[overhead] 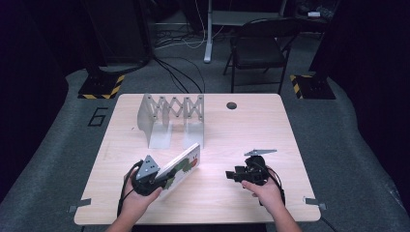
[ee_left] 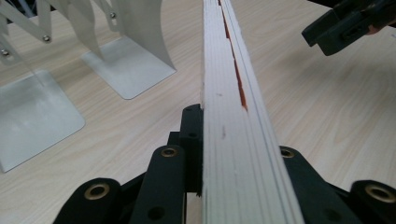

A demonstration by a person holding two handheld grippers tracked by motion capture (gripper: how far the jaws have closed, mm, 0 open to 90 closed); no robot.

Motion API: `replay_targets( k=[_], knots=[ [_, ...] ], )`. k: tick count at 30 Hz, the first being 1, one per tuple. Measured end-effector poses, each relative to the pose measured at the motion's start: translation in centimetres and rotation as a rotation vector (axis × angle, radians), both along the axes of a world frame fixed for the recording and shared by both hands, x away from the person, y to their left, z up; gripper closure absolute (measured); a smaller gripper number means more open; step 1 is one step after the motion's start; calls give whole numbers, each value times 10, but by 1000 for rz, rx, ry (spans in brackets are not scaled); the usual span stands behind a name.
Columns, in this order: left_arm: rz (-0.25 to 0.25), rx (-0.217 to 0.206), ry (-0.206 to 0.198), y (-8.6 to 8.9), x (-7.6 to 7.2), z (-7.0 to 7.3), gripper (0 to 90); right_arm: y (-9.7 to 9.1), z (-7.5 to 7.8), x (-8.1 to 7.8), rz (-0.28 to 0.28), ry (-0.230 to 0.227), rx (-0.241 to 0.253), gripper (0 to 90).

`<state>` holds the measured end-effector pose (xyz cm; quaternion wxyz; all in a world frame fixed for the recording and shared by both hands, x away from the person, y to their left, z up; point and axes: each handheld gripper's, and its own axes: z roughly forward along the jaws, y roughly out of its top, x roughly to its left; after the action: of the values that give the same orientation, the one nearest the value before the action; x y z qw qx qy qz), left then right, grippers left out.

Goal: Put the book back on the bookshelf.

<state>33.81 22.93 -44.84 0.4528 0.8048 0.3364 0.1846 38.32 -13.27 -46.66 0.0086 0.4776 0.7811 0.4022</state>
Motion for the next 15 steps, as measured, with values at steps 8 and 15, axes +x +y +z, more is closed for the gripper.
replay_targets(
  k=[8, 15],
  knots=[
    [60, -13, -8, 16, 5, 3, 760, -1, -1, 1, -1, -1, -6, 463],
    [132, -32, -22, 32, 9, 5, 760, -1, -2, 2, -1, -1, -9, 463]
  ],
)
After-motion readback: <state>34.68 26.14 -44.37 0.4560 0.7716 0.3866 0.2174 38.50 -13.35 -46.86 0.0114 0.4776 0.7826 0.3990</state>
